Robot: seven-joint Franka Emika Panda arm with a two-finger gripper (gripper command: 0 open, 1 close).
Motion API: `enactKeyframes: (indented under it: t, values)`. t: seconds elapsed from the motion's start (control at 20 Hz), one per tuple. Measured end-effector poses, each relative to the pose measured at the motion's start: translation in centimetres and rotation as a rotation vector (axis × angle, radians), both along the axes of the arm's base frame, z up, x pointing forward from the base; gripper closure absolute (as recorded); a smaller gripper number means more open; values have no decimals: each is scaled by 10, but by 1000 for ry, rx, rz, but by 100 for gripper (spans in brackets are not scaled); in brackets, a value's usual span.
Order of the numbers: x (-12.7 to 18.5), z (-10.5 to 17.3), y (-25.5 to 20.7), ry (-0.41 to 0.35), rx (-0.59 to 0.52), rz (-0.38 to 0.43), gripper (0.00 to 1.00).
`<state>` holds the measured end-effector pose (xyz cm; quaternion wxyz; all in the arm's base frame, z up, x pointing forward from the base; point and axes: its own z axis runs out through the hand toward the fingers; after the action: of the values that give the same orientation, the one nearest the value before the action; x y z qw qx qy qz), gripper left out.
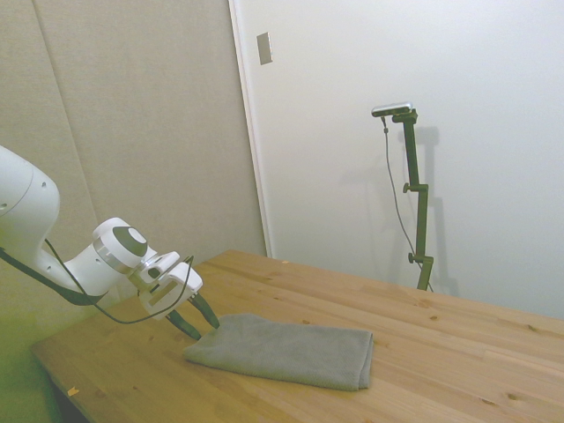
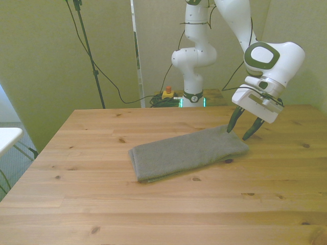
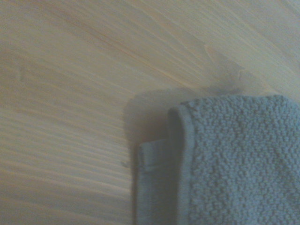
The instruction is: Fold the towel
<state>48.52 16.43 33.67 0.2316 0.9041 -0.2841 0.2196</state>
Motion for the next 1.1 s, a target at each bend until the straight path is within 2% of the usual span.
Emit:
enactKeyframes:
  t: [0.2,0.25,0.45,1.1]
  values:
    - [4,-3,-23,11,-39,-37,0]
    - [5,-3,-29,10,-46,-42,100]
    - [12,-4,-45,-2,-49,-48,100]
    - [12,-9,-43,-12,-15,-25,100]
